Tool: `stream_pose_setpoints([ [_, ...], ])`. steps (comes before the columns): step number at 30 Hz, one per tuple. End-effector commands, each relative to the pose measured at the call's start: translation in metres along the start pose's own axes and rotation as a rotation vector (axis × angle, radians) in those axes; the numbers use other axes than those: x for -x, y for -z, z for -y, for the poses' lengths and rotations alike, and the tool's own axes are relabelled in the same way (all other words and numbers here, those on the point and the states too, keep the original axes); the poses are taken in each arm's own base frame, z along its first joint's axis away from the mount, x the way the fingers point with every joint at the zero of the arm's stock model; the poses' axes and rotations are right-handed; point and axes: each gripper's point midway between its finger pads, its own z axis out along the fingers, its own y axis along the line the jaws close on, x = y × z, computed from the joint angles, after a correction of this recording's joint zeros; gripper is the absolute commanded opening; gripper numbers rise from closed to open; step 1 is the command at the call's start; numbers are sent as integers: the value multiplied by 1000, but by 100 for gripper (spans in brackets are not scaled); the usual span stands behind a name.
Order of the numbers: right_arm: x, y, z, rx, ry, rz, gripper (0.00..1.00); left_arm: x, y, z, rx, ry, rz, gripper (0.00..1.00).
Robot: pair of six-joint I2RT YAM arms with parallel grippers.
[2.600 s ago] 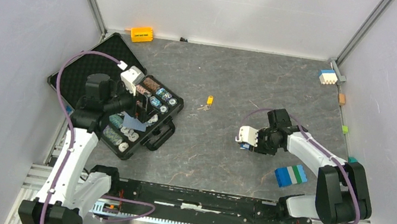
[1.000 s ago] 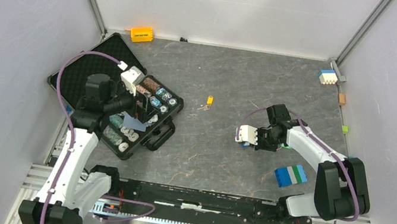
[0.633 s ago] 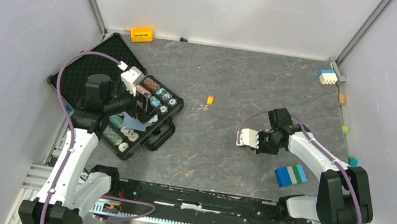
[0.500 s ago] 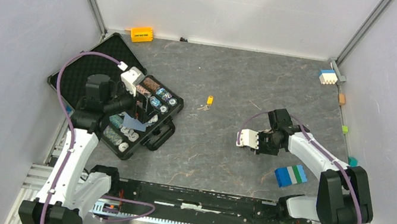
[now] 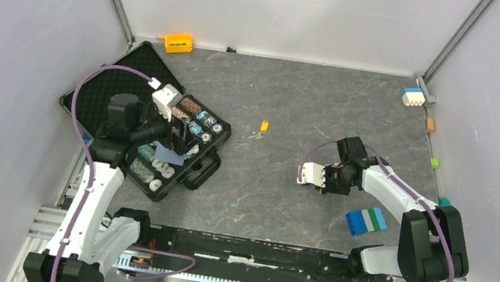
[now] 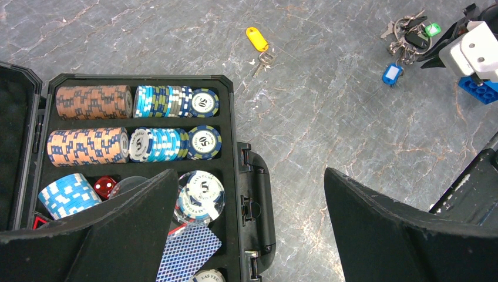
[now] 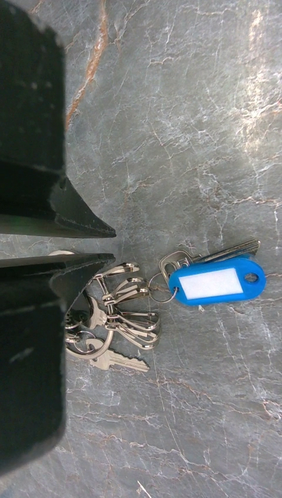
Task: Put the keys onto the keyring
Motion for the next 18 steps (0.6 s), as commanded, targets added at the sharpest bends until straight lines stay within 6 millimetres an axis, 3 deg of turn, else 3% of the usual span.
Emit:
stream_pose_setpoints([
  [1,6,4,15,-34,50,14,21,11,1,5,-34,-72,44,100],
  [18,8,12,24,-72,64,12,21,11,1,7,-43,-76,46,100],
])
